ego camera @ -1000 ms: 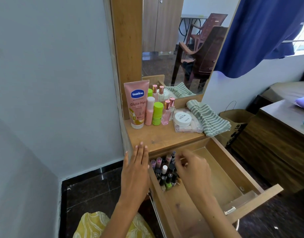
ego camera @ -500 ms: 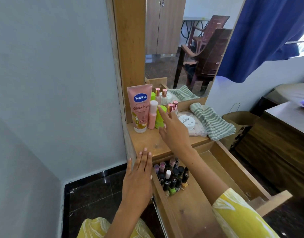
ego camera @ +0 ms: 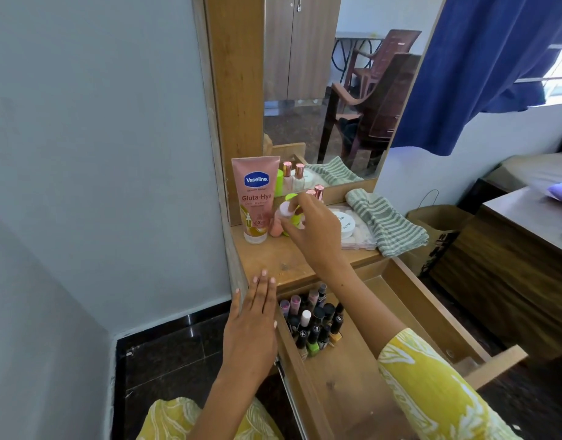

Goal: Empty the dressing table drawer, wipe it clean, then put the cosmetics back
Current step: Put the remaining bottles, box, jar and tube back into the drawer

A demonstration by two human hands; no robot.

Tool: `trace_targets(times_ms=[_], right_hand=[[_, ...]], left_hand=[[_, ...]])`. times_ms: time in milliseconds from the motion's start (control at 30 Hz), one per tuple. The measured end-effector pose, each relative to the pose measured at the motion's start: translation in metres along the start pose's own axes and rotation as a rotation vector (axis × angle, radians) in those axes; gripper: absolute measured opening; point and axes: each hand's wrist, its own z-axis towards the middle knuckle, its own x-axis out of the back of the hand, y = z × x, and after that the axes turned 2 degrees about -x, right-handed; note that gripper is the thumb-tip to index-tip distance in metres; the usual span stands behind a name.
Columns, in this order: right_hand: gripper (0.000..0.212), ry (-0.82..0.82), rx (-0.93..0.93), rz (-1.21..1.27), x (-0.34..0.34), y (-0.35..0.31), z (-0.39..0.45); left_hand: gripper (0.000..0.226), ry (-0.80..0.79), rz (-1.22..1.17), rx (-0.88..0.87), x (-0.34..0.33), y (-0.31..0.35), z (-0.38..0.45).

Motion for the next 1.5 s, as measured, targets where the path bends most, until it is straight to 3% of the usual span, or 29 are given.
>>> trace_targets(times_ms=[300,400,467,633,733,833,967,1033,1300,1500], right_hand=[[0.03,0.065,-0.236,0.419,0.067,0.012,-0.066],[0.03,-0.002,-0.284,0.497,0.097,0.026,-0.085],[0.029,-0.13,-0.324,0.493,0.114,0.038,-0.096],[0.026,-0.517,-0.419,0.373,0.136,0.072,-0.109],[0.025,-0.633,-0.514,0.214,0.131,0.086,-0.116],[0.023,-0.609,-0.569,-0.01,0.121,0.099,-0.121],[0.019,-0.285,-0.652,-0.077,0.109,0.106,-0.133],[0.022,-0.229,-0.665,-0.102,0.097,0.104,-0.14],[0.037,-0.595,-0.706,-0.237,0.066,0.108,-0.152],[0.037,-0.656,-0.665,-0.253,0.061,0.113,-0.149]], left_hand=[[0.065,0.065,-0.01,-0.031,0.0,0.003,0.001],[0.065,0.079,-0.021,-0.065,0.001,0.007,0.007],[0.066,0.073,-0.047,-0.079,0.001,0.011,0.013],[0.068,0.06,-0.073,-0.075,0.0,0.016,0.016],[0.068,0.059,-0.073,-0.069,0.001,0.016,0.015],[0.068,0.053,-0.073,-0.061,0.001,0.017,0.015],[0.068,0.049,-0.064,-0.057,0.0,0.017,0.015],[0.068,0.054,-0.067,-0.052,-0.001,0.018,0.015],[0.071,0.051,-0.054,-0.047,-0.001,0.019,0.015],[0.072,0.05,-0.056,-0.045,-0.003,0.019,0.015]])
